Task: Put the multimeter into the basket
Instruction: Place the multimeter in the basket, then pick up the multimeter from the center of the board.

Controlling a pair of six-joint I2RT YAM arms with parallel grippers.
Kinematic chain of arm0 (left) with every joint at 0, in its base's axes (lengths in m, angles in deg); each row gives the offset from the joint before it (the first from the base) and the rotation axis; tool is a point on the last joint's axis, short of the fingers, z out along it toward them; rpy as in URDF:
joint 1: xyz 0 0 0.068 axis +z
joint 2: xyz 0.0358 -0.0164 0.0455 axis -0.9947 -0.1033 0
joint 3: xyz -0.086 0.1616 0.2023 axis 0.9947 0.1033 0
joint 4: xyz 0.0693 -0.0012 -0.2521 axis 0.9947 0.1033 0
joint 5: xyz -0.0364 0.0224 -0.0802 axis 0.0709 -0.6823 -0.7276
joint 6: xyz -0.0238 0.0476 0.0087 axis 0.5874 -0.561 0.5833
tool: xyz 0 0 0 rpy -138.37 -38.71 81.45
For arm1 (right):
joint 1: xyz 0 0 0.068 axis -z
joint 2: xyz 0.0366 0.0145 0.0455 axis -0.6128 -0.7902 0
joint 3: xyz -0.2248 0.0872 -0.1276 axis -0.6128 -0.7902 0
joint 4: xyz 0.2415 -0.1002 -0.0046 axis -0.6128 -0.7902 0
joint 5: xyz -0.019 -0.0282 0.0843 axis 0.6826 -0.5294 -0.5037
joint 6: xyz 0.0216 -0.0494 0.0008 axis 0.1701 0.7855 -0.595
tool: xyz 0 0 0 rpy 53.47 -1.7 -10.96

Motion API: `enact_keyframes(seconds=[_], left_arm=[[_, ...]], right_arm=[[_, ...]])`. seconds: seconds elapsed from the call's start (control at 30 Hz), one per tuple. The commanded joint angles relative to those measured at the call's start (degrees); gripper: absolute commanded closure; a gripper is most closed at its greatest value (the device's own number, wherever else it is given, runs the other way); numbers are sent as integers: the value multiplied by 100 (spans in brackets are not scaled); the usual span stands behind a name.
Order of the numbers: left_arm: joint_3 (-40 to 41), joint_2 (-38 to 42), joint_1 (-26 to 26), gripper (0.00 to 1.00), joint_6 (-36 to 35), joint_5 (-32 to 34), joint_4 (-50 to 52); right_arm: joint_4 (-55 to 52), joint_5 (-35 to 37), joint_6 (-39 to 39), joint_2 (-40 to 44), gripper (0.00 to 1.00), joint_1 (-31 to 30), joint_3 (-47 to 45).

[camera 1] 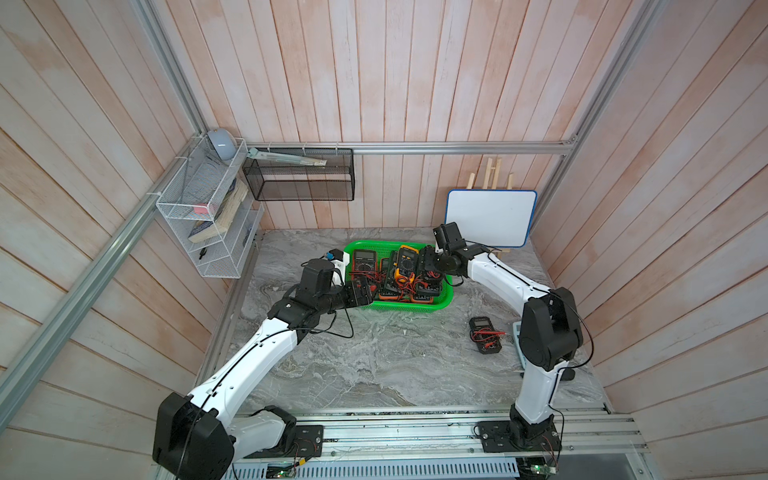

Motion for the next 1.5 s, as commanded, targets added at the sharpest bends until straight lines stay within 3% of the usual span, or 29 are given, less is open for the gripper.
enact_keyframes(seconds=[0.0, 0.43, 0.83, 1.1, 1.47], left_arm=[[-68, 94, 32, 0, -89, 71, 62], [-206, -6, 37, 0, -183, 202, 157], [-669, -340, 43, 0, -627, 569, 440], [-807, -492, 43, 0, -753, 658, 530], [-852, -576, 43, 0, -754, 617, 556]], right_arm=[[-92, 22, 42, -22, 9, 12, 244], [97, 79, -28, 951, 3, 22, -469], [478, -2, -272, 2511, 2, 453, -2205], [591, -99, -402, 3572, 2, 1045, -3590], [725, -74, -623, 4075, 2, 1544, -5052]])
